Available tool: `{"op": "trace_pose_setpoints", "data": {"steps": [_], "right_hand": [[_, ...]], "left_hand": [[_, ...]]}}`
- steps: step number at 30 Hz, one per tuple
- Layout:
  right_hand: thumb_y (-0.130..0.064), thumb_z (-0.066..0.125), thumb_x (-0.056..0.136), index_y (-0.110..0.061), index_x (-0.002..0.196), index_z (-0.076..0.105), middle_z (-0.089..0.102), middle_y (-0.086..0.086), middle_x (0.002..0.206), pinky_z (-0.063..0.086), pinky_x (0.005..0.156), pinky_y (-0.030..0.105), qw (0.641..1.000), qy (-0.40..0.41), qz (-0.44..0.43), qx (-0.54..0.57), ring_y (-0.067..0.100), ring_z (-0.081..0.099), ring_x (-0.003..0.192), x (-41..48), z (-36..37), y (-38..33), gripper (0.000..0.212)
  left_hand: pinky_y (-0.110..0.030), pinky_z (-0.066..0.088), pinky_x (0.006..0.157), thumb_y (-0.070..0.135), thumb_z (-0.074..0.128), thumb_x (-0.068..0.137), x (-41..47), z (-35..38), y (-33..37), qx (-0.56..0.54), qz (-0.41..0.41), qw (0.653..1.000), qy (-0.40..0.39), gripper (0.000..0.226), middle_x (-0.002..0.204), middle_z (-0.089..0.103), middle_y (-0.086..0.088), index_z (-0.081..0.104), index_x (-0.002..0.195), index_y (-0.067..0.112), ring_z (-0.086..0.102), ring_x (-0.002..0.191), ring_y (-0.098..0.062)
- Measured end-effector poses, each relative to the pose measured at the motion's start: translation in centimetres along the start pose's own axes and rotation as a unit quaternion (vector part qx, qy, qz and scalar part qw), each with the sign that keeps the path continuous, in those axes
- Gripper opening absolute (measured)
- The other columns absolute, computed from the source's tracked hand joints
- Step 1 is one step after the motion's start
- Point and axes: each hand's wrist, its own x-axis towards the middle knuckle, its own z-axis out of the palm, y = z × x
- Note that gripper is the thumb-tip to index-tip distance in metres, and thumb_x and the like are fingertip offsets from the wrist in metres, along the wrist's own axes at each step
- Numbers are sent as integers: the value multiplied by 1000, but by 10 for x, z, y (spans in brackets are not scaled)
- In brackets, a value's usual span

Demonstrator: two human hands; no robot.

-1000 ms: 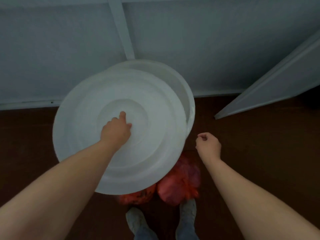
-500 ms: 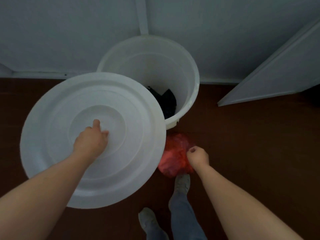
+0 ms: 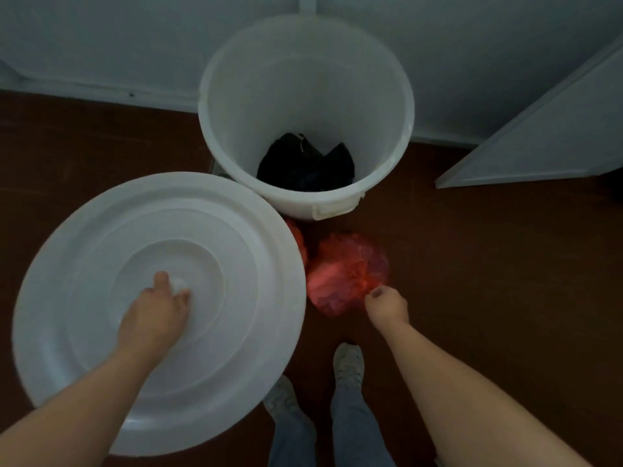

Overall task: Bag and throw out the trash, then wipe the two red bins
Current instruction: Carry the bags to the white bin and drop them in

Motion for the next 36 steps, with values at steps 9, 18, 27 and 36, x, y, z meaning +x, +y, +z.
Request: {"op": "trace_pose_setpoints", "data": {"steps": [9, 18, 27, 36], "right_hand": [[-42, 62, 96, -16, 117, 66, 64, 14, 122, 48, 88, 34, 995, 33, -6, -98, 33, 61, 111, 86, 40, 24, 34], [-33, 59, 95, -12, 126, 64, 58, 19, 130, 49, 99, 44, 993, 38, 5, -113, 40, 55, 121, 148, 71, 43, 38], [-14, 54, 96, -13, 113, 71, 67, 16, 111, 54, 89, 43, 984, 140, -75, -78, 35, 64, 104, 135, 55, 27, 23], [-13, 51, 94, -15, 107, 71, 71, 11, 106, 54, 82, 37, 987, 128, -86, -48, 34, 66, 98, 39, 18, -27, 24]], "left_hand": [[-53, 51, 82, 39, 48, 101, 17, 107, -5, -2, -56, 998, -31, 42, 104, 59, -33, 36, 125, 7, 62, 96, -50], [-53, 51, 85, 39, 46, 102, 57, 186, 18, -7, -48, 997, -56, 50, 108, 58, -33, 34, 135, 4, 61, 101, -50], [-52, 52, 83, 41, 48, 101, 64, 185, 22, -1, -38, 998, -51, 50, 106, 59, -30, 35, 134, 7, 62, 98, -48], [-47, 51, 82, 41, 47, 101, 28, 99, 10, -12, -15, 999, -39, 54, 109, 60, -27, 32, 142, 10, 63, 99, -44]]}}
